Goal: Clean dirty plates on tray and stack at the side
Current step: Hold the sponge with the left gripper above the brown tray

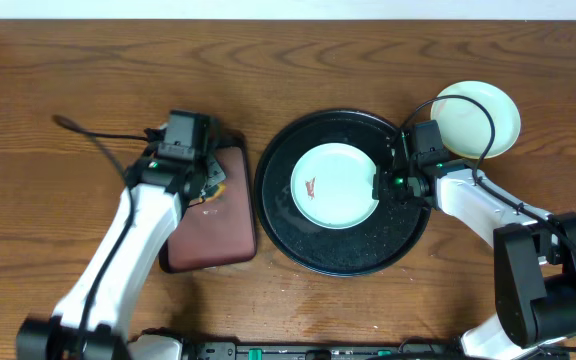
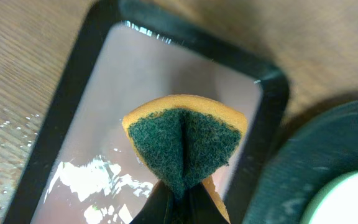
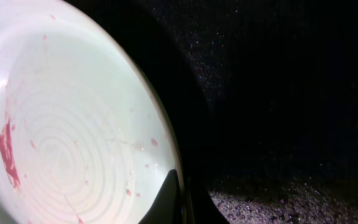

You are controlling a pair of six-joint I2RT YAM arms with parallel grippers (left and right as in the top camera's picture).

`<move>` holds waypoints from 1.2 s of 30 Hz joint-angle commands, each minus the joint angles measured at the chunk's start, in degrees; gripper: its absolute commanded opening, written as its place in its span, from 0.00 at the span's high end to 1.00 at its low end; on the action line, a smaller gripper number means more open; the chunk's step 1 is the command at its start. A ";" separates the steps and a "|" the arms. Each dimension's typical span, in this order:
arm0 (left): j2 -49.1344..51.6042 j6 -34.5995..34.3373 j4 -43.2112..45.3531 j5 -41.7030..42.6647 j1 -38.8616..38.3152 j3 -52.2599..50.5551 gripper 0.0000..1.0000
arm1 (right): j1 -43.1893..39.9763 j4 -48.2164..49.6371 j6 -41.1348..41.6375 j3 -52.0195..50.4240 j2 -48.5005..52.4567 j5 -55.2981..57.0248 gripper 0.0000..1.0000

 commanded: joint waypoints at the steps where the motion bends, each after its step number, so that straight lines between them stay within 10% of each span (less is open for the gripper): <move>1: -2.82 1.16 -0.17 -1.03 0.22 -0.63 0.93 | 0.26 -0.63 -1.14 -0.07 1.33 -0.11 0.99; 36: -7.63 9.51 -1.68 10.34 0.07 1.31 0.93 | 0.26 -1.07 -1.14 -0.07 1.33 -0.55 0.99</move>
